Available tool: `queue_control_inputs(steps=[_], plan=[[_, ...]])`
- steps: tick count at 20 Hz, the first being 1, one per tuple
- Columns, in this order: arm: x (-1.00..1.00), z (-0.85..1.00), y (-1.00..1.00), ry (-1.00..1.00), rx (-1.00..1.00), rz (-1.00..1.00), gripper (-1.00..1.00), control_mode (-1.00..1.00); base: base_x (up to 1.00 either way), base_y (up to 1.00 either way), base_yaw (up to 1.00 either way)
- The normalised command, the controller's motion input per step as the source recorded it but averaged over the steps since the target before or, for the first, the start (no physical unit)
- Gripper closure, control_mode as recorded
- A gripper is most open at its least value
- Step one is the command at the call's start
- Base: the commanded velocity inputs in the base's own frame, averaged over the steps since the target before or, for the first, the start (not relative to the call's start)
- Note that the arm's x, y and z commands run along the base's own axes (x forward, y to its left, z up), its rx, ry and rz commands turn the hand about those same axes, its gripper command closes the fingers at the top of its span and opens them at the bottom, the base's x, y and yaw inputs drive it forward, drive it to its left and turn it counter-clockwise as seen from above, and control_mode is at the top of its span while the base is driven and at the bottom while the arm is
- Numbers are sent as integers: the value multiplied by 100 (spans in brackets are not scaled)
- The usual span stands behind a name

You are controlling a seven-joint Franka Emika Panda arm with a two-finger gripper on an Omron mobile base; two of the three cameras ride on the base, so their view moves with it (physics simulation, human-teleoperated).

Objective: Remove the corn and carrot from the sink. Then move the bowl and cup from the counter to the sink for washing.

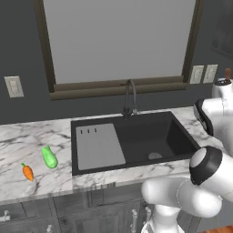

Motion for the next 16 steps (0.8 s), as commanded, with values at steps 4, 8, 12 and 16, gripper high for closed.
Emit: queue_control_inputs(steps=[4, 8, 12, 16], plan=[[22, -16, -4, -2, 0, 6, -100, -100, 0, 0, 0], [26, -18, -13, 0, 0, 5, -100, -100, 0, 0, 0], [31, -20, -12, 0, 0, 3, -100, -100, 0, 0, 0], [34, -17, -15, 0, 0, 1, -100, -100, 0, 0, 0]])
